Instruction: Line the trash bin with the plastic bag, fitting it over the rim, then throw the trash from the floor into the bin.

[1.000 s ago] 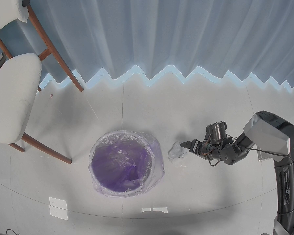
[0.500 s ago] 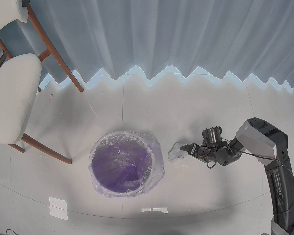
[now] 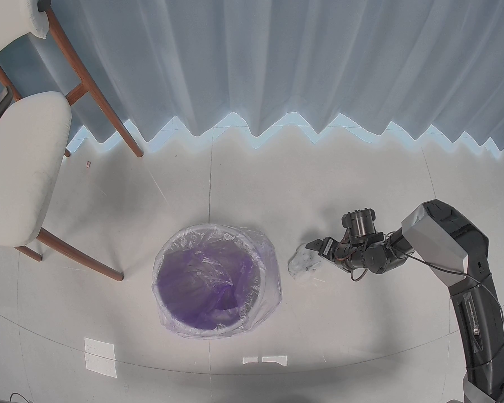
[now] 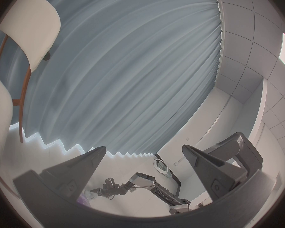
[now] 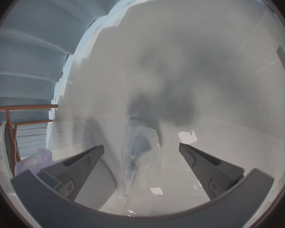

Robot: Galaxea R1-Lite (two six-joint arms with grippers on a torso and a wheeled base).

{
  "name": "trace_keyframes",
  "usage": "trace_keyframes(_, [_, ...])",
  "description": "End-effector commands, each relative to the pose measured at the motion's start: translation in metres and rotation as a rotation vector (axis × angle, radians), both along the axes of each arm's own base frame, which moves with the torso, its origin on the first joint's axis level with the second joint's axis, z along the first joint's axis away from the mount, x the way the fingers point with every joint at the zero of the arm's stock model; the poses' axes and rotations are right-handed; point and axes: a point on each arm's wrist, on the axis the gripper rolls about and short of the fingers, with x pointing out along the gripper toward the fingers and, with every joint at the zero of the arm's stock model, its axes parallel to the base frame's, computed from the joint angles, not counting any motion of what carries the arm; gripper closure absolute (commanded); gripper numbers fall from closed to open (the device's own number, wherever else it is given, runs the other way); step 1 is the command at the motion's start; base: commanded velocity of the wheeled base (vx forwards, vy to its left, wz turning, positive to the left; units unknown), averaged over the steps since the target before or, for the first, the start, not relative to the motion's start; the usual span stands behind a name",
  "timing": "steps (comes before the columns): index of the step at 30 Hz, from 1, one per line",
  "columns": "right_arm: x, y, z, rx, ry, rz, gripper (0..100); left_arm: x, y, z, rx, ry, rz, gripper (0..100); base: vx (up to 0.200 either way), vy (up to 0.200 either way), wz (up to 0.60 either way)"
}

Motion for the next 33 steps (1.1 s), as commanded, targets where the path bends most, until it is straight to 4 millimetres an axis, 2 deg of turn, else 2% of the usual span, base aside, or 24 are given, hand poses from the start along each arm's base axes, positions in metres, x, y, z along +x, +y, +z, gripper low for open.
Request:
trace_keyframes(1, [0.007,0.012,-0.009,0.020,-0.002,0.005,0,0.001,-0.001,-0.001,0.002,0.005,0.000,0,0.000,0.000,0.00])
trace_keyframes(6, [0.006,0.023,-0.014,0.029,0.005,0.019,0,0.002,-0.001,-0.002,0.004,0.010,-0.001,0,0.000,0.000,0.00])
trace_keyframes(10, [0.004,0.027,-0.010,0.036,0.013,0.019,0,0.003,-0.002,-0.002,0.007,0.014,0.000,0,0.000,0.000,0.00])
trace_keyframes(19, [0.001,0.027,-0.011,0.025,0.048,0.015,0,0.003,-0.002,-0.003,0.009,0.017,0.000,0,0.000,0.000,0.00])
trace_keyframes(20, [0.001,0.027,-0.012,0.022,0.052,0.015,100,0.004,-0.002,-0.004,0.009,0.018,0.000,0,0.000,0.000,0.00])
trace_keyframes(32, [0.000,0.026,-0.015,0.009,0.060,0.005,100,0.004,-0.002,-0.004,0.010,0.017,0.003,0,0.000,0.000,0.00])
trace_keyframes(33, [0.000,0.025,-0.010,0.002,0.052,-0.005,100,0.004,-0.002,-0.004,0.011,0.017,0.004,0,0.000,0.000,0.00])
